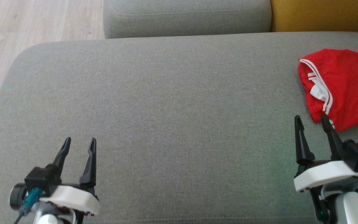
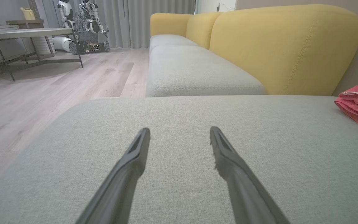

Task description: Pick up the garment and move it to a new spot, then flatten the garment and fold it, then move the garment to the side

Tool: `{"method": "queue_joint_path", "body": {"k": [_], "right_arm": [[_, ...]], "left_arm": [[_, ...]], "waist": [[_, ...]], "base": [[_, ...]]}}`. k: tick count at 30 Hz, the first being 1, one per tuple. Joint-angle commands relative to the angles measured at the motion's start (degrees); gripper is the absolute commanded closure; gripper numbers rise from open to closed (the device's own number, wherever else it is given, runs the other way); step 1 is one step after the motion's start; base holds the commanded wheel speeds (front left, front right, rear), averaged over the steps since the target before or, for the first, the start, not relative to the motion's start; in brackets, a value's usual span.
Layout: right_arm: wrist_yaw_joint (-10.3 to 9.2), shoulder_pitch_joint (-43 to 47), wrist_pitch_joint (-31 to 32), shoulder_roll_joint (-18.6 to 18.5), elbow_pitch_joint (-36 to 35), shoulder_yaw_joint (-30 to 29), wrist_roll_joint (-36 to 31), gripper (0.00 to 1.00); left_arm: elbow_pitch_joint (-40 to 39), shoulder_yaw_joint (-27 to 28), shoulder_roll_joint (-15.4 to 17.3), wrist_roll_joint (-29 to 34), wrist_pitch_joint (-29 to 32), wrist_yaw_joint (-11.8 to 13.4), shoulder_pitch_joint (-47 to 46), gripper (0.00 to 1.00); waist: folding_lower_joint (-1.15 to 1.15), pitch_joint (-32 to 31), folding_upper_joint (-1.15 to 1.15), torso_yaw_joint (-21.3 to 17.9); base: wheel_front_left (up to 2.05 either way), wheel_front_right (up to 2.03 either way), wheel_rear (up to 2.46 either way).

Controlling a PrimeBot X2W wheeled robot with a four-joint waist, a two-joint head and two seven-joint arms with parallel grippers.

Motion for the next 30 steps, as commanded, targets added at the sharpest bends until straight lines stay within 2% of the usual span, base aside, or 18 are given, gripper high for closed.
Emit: {"method": "queue_joint_path", "body": {"k": [1,3,30], "right_arm": [[0.0,0.0,0.0,0.0,0.2,0.0,0.0,1.0],[0.0,0.3,0.0,0.1,2.1,0.1,0.0,1.0],[-0.01,-1.0,1.6,0.0,3.9,-0.8,17.6,1.0]], "left_arm": [[0.1,0.0,-0.1,0.0,0.0,0.0,0.0,1.0],[2.0,-0.1,-0.5,0.0,0.1,0.0,0.3,1.0],[3.0,3.1,-2.0,-16.5,4.1,-1.5,-1.6,1.0]], "waist": [[0.0,0.0,0.0,0.0],[0.0,0.0,0.0,0.0],[0.0,-0.4,0.0,-0.5]], "base": [[0.0,0.0,0.0],[0.0,0.0,0.0],[0.0,0.0,0.0]]}}
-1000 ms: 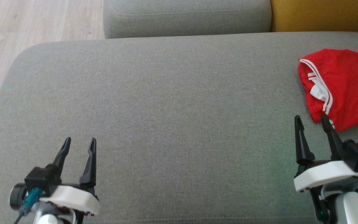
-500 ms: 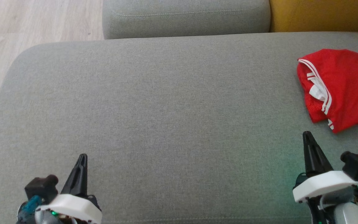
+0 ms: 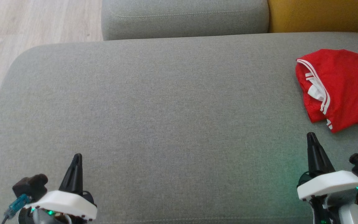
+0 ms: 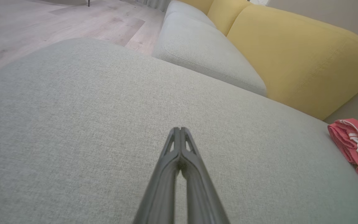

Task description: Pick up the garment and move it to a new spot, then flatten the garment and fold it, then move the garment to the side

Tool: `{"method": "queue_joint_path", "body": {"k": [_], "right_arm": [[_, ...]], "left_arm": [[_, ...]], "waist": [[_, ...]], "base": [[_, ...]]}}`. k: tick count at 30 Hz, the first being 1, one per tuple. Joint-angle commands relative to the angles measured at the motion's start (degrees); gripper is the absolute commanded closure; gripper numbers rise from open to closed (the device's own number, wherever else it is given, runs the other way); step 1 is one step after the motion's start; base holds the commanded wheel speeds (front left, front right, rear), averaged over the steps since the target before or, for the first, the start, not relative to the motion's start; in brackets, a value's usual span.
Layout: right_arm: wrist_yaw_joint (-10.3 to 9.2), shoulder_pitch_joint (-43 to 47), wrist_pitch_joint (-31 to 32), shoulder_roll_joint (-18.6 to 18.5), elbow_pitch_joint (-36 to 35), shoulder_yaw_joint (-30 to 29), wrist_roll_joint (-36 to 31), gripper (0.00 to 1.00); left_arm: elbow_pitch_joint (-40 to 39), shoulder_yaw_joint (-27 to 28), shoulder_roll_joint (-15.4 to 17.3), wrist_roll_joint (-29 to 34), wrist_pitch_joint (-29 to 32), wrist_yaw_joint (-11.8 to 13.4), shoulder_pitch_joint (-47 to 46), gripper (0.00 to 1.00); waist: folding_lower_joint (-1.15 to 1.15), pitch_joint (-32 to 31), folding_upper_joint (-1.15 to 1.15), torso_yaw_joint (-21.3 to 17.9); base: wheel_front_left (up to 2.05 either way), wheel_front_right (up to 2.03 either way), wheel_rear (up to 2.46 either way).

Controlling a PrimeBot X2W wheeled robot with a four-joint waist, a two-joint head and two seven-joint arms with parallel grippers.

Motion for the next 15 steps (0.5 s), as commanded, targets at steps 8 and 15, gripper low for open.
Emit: {"method": "queue_joint_path", "body": {"k": [8,15], "right_arm": [[-0.01,-3.3,0.7,-0.2,-1.0,-0.5,6.2,1.0],[-0.02,-3.6,1.2,-0.2,-0.5,-0.7,11.0,1.0]], "left_arm": [[-1.2,2.1,-0.2,-5.7,1.3,-0.8,-3.7,1.0],[-0.9,2.9,-0.6,-10.2,2.4,-1.2,-4.2,1.0]], "waist": [[0.0,-0.1,0.0,-0.1],[0.0,-0.2,0.0,-0.3]], "base": [[0.0,0.0,0.0],[0.0,0.0,0.0]]}}
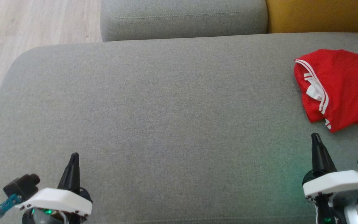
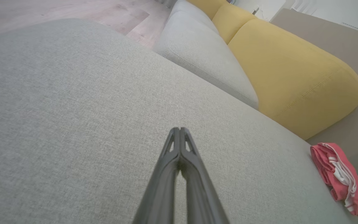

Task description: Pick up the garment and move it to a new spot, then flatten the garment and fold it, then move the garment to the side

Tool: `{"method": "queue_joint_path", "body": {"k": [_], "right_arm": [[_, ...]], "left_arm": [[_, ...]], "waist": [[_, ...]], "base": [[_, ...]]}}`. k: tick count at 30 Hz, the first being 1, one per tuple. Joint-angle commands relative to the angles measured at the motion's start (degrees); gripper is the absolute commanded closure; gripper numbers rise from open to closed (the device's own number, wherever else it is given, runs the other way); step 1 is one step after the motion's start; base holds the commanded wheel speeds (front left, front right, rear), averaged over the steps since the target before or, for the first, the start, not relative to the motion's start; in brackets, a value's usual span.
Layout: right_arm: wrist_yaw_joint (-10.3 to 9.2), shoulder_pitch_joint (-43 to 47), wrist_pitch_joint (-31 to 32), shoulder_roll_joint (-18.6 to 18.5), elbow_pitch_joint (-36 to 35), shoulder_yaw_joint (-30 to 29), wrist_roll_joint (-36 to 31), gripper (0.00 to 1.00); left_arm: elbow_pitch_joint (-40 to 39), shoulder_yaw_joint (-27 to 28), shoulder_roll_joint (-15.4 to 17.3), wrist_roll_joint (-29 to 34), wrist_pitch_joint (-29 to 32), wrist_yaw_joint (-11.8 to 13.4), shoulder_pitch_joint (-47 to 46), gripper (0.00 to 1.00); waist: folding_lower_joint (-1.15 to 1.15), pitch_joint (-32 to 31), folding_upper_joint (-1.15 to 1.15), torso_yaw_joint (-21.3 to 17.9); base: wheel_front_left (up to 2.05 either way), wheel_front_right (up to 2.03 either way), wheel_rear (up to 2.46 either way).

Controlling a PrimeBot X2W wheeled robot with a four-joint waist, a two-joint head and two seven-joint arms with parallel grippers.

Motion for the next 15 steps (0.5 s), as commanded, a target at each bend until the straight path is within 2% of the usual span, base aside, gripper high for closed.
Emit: {"method": "queue_joint_path", "body": {"k": [1,15], "right_arm": [[-0.02,-3.2,0.2,-0.2,-1.7,0.1,1.5,1.0],[-0.02,-3.9,1.1,-0.2,-0.7,-0.4,11.0,1.0]], "left_arm": [[-1.7,1.3,0.3,-1.4,0.3,-0.3,-3.4,1.0],[-1.2,3.0,-0.5,-10.2,2.5,-1.0,-4.4,1.0]], "waist": [[0.0,0.0,0.0,0.0],[0.0,-0.2,0.0,-0.3]], "base": [[0.0,0.0,0.0],[0.0,0.0,0.0]]}}
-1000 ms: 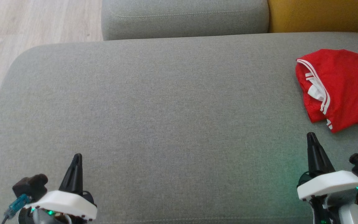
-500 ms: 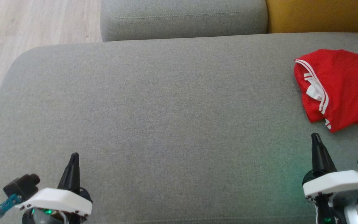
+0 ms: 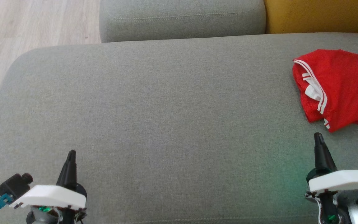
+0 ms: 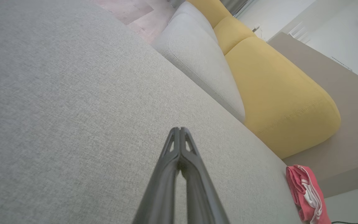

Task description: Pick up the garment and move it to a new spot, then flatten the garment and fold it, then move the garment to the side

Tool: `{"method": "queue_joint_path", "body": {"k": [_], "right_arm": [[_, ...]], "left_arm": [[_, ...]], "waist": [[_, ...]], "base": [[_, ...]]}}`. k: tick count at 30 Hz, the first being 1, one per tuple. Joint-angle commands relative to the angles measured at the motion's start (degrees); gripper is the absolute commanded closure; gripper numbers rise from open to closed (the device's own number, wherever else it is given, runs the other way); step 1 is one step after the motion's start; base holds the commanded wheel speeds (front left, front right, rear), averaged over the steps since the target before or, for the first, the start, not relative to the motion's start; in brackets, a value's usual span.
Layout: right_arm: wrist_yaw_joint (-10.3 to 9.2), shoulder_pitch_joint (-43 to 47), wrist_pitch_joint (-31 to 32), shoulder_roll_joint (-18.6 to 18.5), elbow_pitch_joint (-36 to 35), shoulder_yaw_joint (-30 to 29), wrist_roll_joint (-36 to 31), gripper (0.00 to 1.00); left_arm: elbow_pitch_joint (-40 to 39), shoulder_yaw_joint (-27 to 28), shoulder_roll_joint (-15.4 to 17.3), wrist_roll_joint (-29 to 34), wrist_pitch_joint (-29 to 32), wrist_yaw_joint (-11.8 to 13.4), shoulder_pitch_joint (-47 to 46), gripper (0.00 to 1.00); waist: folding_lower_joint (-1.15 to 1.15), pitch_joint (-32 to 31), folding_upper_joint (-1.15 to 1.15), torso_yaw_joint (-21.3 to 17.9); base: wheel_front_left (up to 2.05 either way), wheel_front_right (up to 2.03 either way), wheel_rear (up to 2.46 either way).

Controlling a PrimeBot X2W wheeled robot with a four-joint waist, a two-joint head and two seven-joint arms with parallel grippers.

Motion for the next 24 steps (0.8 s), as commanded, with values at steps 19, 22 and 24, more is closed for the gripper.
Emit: {"method": "queue_joint_path", "body": {"k": [19,22,24], "right_arm": [[-0.02,-4.1,1.2,-0.3,-0.4,-0.5,13.2,1.0],[-0.02,-4.2,1.4,-0.3,-0.2,-0.6,15.2,1.0],[-0.02,-4.3,1.5,-0.3,0.0,-0.6,16.5,1.0]], "left_arm": [[-1.0,3.5,-0.7,-12.3,2.8,-1.5,-4.5,1.0],[-0.9,3.9,-0.9,-14.2,3.2,-1.7,-4.7,1.0],[-0.8,4.1,-1.0,-15.4,3.5,-1.8,-4.9,1.0]], "waist": [[0.0,-0.3,0.0,-0.3],[0.0,-0.3,0.0,-0.4],[0.0,-0.3,0.0,-0.4]], "base": [[0.0,0.0,0.0],[0.0,0.0,0.0],[0.0,0.0,0.0]]}}
